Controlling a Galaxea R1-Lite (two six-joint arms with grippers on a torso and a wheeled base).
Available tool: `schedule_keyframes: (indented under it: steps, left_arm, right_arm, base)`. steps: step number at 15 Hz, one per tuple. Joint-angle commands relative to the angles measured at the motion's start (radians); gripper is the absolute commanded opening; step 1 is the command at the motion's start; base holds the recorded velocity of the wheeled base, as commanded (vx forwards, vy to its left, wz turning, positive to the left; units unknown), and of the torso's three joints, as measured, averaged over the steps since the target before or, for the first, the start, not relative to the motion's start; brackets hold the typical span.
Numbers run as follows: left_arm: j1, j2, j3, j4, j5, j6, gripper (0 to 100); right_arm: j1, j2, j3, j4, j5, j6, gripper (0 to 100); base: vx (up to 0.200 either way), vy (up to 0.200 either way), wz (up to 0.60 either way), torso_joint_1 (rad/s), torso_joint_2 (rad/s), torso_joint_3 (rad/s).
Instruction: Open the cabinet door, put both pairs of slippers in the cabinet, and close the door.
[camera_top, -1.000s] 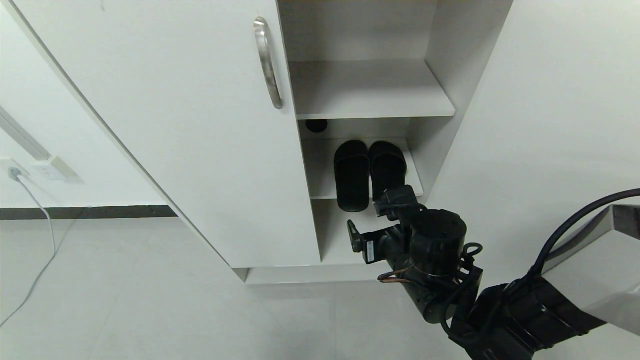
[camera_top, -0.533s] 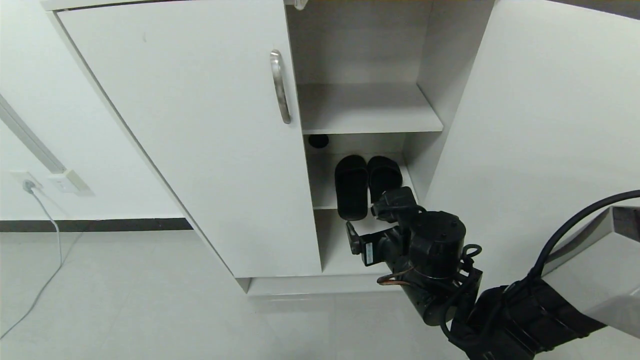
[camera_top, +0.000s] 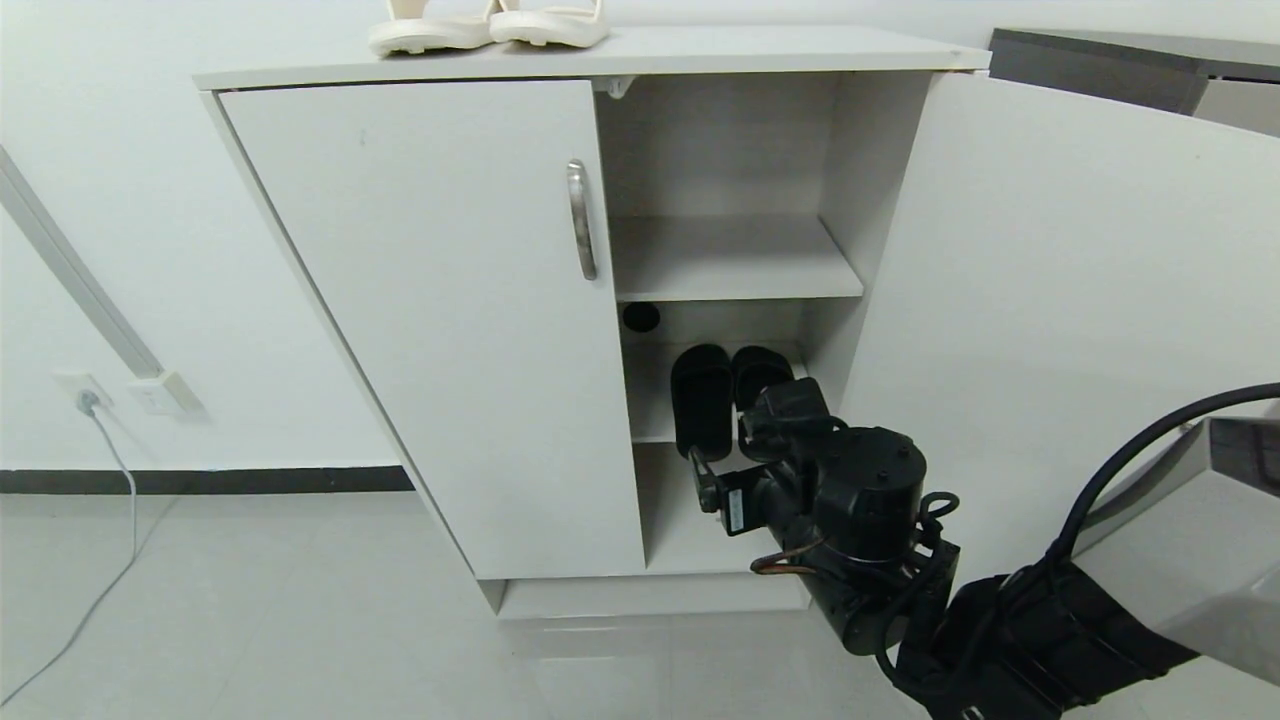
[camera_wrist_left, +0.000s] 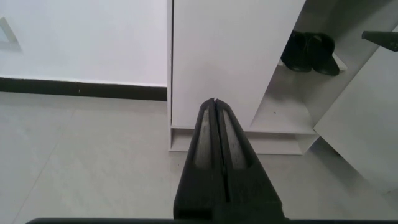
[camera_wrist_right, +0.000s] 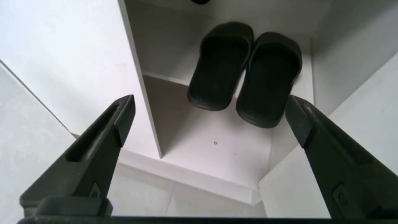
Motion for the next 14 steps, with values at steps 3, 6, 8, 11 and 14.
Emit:
schedule_keyframes:
  steps: [3,6,8,11,14]
  left_arm:
    - [0.001,0.001,0.000,0.000,0.000,-0.001,0]
    - [0.001,0.001,0.000,0.000,0.000,-0.002,0]
    - [0.001,0.001,0.000,0.000,0.002,-0.002,0]
    - [0.001,0.001,0.000,0.000,0.000,-0.002,0]
    - [0.001,0.001,0.000,0.000,0.000,-0.001,0]
  right_arm:
    - [0.000,0.007,0.014,-0.014,-0.001,-0.002,100]
    - [0.001,0.010,0.014,-0.014,-0.001,-0.003,100]
    - [0.000,0.010,0.015,-0.014,-0.001,-0.003,100]
    - [0.000,0.013,0.015,-0.016,-0.001,-0.003,100]
    - [0.000,0.017,0.020,-0.025,-0.001,-0.003,100]
  base:
    - [0.000,0.000,0.00,0.002,0.00,0.017]
    - [0.000,0.000,0.00,0.000,0.00,0.000]
    - [0.000,0.000,0.00,0.000,0.00,0.000]
    - [0.000,0.000,0.00,0.000,0.00,0.000]
    - [0.000,0.067,0.00,0.002,0.00,-0.001]
